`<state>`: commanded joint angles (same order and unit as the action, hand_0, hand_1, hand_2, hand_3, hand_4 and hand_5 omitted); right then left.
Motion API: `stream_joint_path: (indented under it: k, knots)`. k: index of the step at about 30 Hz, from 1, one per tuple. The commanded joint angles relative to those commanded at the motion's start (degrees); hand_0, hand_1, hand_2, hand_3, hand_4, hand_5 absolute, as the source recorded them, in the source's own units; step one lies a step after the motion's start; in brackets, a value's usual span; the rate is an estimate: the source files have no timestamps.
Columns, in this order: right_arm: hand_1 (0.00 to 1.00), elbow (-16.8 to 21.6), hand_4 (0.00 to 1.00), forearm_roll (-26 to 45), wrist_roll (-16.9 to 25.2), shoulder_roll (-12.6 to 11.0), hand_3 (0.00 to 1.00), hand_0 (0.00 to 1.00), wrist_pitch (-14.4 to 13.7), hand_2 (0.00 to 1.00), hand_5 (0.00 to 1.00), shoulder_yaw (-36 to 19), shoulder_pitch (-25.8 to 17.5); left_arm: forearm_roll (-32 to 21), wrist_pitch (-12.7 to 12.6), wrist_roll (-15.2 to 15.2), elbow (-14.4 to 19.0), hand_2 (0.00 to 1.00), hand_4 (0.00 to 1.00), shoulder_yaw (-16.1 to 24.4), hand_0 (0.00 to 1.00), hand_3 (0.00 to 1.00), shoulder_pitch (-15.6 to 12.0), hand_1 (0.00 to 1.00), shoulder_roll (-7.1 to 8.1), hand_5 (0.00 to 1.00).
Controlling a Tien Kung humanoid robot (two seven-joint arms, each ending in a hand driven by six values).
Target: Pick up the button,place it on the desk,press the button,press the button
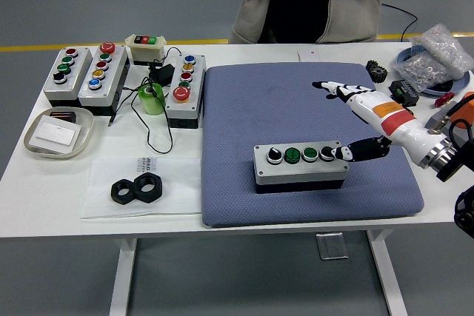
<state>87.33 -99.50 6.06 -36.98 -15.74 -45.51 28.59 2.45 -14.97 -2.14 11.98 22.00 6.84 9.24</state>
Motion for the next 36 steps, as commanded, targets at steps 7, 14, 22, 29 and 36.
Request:
stream_joint_path:
  k: [7,14,22,29,36]
  knots:
    - [0.244,0.96,0.553,-0.84,-0.18,-1.59,0.742,0.424,1.88,0.352,0.002,-2.98,-3.55,-0.75,0.03,-0.22,-0.03,0.852,0.622,-0.41,0.717,0.821,0.04,0.825,-0.02,0.998]
    - [0.165,1.56,0.473,-2.50,-0.15,-1.83,0.716,0.392,7.94,0.279,0.002,-3.65,-5.94,-1.47,0.04,-0.39,-0.05,0.852,0.622,-0.81,0.719,0.821,0.14,0.826,-0.07,0.998]
    - [0.115,1.75,0.455,-4.29,-1.04,-1.79,0.712,0.345,9.74,0.230,0.002,-3.13,-6.12,-1.67,0.10,-0.46,-0.04,0.852,0.623,-1.01,0.719,0.821,0.47,0.825,-0.06,0.998]
    - [0.101,1.34,0.435,-5.13,-1.57,-1.68,0.706,0.330,10.98,0.220,0.002,-1.96,-5.95,-2.18,0.11,-0.59,-0.05,0.851,0.622,-1.34,0.723,0.822,0.77,0.825,-0.04,0.998]
    - [0.098,0.41,0.430,-6.18,-2.02,-1.00,0.705,0.329,11.44,0.219,0.002,-0.33,-5.46,-2.38,0.13,-0.66,-0.03,0.851,0.622,-1.49,0.723,0.822,0.86,0.825,-0.05,0.998]
